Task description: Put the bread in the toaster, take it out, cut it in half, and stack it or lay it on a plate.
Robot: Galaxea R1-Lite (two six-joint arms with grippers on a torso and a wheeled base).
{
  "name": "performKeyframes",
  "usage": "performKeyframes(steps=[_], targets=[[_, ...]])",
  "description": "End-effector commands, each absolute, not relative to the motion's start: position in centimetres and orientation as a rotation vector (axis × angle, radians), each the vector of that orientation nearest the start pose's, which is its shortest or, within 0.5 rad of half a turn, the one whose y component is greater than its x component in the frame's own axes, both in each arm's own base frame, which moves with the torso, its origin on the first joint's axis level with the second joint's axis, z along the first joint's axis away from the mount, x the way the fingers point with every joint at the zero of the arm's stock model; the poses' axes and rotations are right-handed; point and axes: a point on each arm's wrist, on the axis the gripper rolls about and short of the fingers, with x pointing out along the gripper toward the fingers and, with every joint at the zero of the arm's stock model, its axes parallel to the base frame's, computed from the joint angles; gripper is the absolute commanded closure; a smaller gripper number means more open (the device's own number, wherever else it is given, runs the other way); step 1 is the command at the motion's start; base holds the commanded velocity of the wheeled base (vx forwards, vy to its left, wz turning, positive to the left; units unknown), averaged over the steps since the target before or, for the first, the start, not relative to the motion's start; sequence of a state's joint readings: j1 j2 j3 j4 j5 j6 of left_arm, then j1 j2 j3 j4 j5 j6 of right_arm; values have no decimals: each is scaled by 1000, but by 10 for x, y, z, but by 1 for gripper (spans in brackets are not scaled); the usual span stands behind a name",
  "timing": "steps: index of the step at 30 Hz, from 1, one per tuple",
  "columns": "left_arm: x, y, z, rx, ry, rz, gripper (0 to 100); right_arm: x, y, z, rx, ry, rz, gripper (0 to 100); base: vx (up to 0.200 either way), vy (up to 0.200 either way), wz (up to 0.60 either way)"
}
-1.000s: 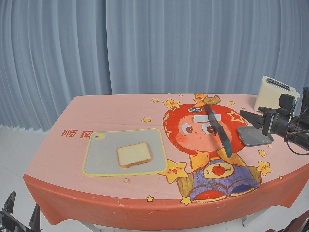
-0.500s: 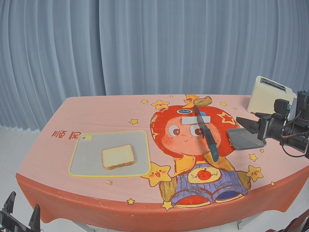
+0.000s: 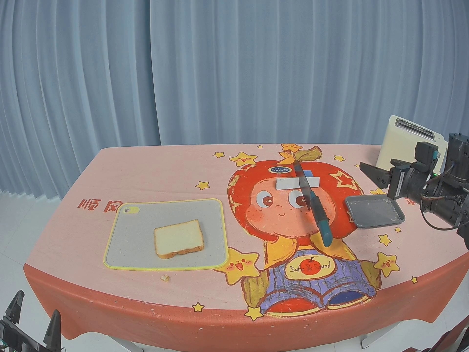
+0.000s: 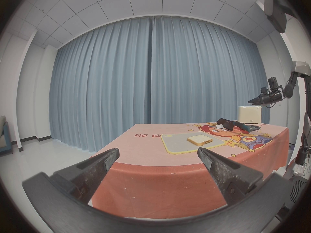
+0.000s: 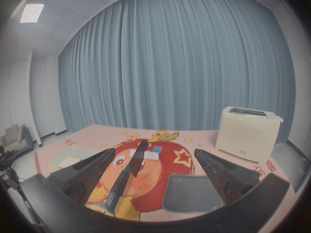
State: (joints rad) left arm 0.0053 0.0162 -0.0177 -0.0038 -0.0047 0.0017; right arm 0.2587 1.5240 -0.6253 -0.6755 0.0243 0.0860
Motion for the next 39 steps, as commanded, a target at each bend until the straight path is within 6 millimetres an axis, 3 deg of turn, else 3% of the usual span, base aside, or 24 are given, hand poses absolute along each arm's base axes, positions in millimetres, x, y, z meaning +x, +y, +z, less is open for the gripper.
performKeyframes(steps=[1,9,11,21,32,39], targets=[[-23,0,76,2,-5,2,0,260,68,171,54,240,231,0,0,0,0],[-23,0,76,2,-5,2,0,265,71,159,52,277,235,0,0,0,0],[-23,0,76,2,-5,2,0,260,86,151,38,308,286,0,0,0,0],[-23,0,76,2,-5,2,0,245,145,156,-5,305,327,0,0,0,0],[-23,0,76,2,-5,2,0,255,157,162,-2,333,254,0,0,0,0],[-23,0,76,2,-5,2,0,258,160,156,-17,346,222,0,0,0,0]])
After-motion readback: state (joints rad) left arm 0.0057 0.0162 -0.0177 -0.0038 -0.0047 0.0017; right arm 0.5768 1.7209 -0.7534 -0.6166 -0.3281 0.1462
